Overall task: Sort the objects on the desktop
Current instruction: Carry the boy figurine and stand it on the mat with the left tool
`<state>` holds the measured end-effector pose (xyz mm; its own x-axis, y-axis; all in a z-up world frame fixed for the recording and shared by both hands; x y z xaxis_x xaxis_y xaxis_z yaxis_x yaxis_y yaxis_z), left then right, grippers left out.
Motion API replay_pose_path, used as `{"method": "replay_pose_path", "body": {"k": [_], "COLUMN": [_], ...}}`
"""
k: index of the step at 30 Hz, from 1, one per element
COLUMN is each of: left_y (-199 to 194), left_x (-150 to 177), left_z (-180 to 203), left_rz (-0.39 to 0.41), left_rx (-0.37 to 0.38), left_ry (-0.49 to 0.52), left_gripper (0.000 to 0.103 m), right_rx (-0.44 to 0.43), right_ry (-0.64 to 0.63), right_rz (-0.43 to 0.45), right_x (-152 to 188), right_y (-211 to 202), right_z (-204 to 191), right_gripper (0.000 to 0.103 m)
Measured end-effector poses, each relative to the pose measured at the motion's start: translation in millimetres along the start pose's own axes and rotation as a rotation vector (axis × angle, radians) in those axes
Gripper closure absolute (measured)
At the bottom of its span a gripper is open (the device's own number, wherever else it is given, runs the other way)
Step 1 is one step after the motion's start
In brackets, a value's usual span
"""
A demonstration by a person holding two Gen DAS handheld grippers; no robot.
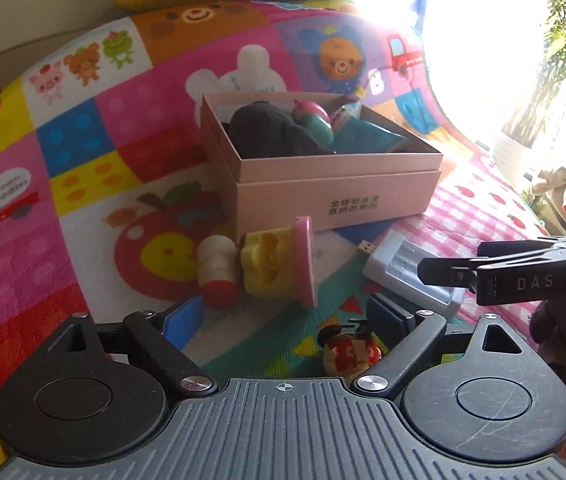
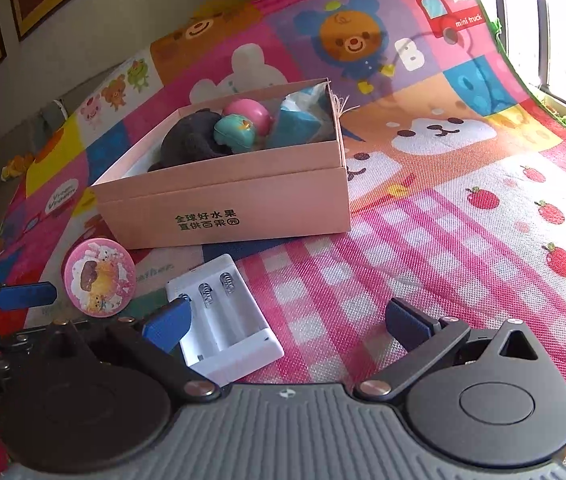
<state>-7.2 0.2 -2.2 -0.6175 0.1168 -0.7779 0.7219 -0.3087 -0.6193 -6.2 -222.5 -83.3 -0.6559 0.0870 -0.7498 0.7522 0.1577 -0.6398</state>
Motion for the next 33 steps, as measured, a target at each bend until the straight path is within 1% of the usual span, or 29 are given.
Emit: {"method": "replay_pose_path", "body": {"k": [1,2,4,6,8,9,10,12,14,16,18,20,21,23,24,26,27,28,30,33], "left_y": [1.0,1.9,-0.5,-5.3,-11.6,-14.6,-17.6,-23.2,-29.7,-35.9,-40.0,-41.8,-43.0,-42.9,-42.6,-41.3,-40.2,-38.6,-35.8,-37.6], "left_x": [-2.3,-4.8,-8.6,-9.4,-6.7,-3.9,-0.5,6.3,13.2,19.4,25.1,31.3,33.7,38.5,40.3,43.1,44.1,45.0,47.2,52.6], "left_z": [-2.6,-6.2,-19.9,-39.0,-62.3,-71.3,-76.7,-77.4,-65.3,-47.4,-31.8,-18.8,-13.4,0.8,6.7,16.2,20.2,23.8,28.5,34.1], "left_rz": [0.01,0.02,0.032,0.039,0.038,0.037,0.034,0.027,0.029,0.031,0.024,0.003,-0.002,-0.018,-0.017,-0.008,-0.006,-0.011,-0.035,-0.046], "left_rx": [-0.036,-0.088,-0.171,-0.235,-0.304,-0.32,-0.312,-0.251,-0.171,-0.112,-0.064,-0.013,0.012,0.064,0.078,0.078,0.074,0.069,0.078,0.097], "left_ry": [0.013,0.029,0.021,-0.035,-0.116,-0.153,-0.179,-0.198,-0.173,-0.121,-0.084,-0.071,-0.067,-0.042,-0.029,-0.013,-0.007,-0.003,0.005,0.037], "left_gripper": [0.008,0.008,0.007,0.007,0.006,0.006,0.006,0.004,0.002,0.0,0.0,0.0,0.0,0.0,0.0,0.0,0.0,0.0,0.0,0.0], "right_rx": [0.0,0.0,0.002,0.007,0.015,0.02,0.023,0.029,0.033,0.033,0.019,0.009,0.013,0.047,0.097,0.202,0.227,0.226,0.212,0.201], "right_ry": [-0.002,-0.004,-0.012,-0.021,-0.03,-0.035,-0.04,-0.05,-0.069,-0.103,-0.13,-0.18,-0.209,-0.25,-0.254,-0.225,-0.176,-0.133,-0.051,-0.02], "right_rz": [0.0,0.0,0.0,-0.002,-0.004,-0.006,-0.007,-0.007,-0.002,0.025,0.042,0.029,0.02,0.012,0.022,0.037,0.032,0.026,0.008,0.019], "right_x": [0.2,0.2,0.9,1.2,1.4,1.5,1.7,2.0,2.5,4.3,7.2,12.6,15.8,19.2,19.5,17.5,14.6,12.9,12.0,14.2], "right_y": [0.0,-0.3,-0.7,-0.5,0.0,0.4,0.5,0.3,-1.2,-6.4,-12.0,-15.9,-16.9,-18.5,-20.0,-19.2,-17.7,-17.3,-15.7,-17.4], "right_z": [-0.2,-0.3,-1.5,-3.0,-4.6,-5.6,-6.5,-8.4,-11.5,-17.1,-21.9,-29.4,-32.7,-35.4,-33.5,-24.6,-14.7,-7.9,7.2,13.1], "right_gripper": [0.0,0.0,0.0,0.0,0.0,0.0,0.0,0.0,0.0,0.001,0.007,0.016,0.017,0.03,0.03,0.03,0.029,0.023,0.019,0.012]}}
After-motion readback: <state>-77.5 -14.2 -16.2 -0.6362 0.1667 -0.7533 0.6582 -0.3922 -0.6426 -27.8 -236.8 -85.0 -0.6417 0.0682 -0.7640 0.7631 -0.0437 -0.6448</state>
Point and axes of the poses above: each gripper's, at about its wrist camera, not at the fingertips, and y roughly the way its jaws point, z to its right, x to its underside, the point moved 2 cm from there along y, roughly the way its jaws point, and after that the axes turned 2 degrees about x, right-handed, at the moved point
